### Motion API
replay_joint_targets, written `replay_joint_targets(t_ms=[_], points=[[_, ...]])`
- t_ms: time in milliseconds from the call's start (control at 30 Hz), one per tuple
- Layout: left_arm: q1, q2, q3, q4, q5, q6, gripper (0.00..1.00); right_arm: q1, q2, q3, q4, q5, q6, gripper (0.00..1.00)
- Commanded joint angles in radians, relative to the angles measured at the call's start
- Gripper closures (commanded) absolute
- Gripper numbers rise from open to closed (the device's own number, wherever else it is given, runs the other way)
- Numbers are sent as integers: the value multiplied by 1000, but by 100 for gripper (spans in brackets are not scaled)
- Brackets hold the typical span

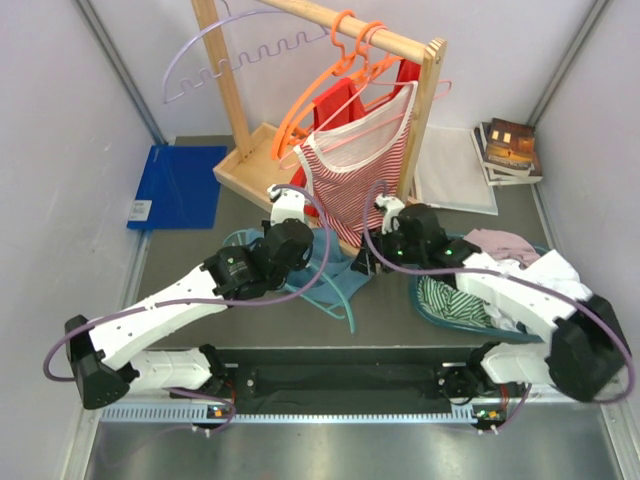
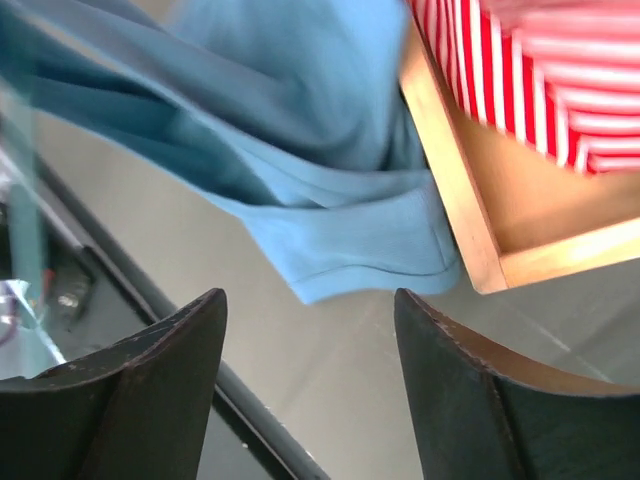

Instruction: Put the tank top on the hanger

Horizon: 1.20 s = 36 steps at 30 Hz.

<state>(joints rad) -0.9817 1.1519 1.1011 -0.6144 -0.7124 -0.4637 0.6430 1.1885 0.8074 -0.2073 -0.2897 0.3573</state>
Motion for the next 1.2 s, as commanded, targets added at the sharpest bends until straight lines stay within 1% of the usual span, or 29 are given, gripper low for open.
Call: replay_joint_targets(t_ms=[0,33,100,400,700,767,800,833,867,900,967,1000,1067,1100,1167], points=[[1,-38,-7,-8,-27,-33,100,-2,152,78,3,11,22,34],[0,-38,-7,-11,-25,-33,100,-3,190,79,8,12,34,35],[0,-40,-6,-19,-22,-33,100,6,213,72,49,14,74,35],[0,-24,-6,-16,-12,-39,100,43,304,70,106,156,198,34],[0,-4,5,-2,13,-44,100,69,402,101,137,284,256,34],[1,-4,5,-2,11,-44,100,70,427,108,144,285,264,38],[0,-4,5,-5,10,-44,100,73,434,114,144,285,264,42],[0,-4,3,-7,7,-44,100,73,445,115,144,285,264,52],[0,-6,5,-8,2,-44,100,73,448,116,141,285,259,57],[0,-6,3,-10,1,-43,100,75,451,115,141,285,258,64],[0,-9,3,-10,-4,-41,100,75,459,110,140,285,252,71],[0,-9,3,-10,-10,-39,100,75,462,110,138,285,252,78],[0,-11,2,-8,-16,-39,100,75,468,111,135,282,246,84],[0,-9,2,-5,-22,-38,100,75,470,114,131,279,241,91],[0,-4,0,4,-27,-33,100,75,464,116,123,274,233,98]])
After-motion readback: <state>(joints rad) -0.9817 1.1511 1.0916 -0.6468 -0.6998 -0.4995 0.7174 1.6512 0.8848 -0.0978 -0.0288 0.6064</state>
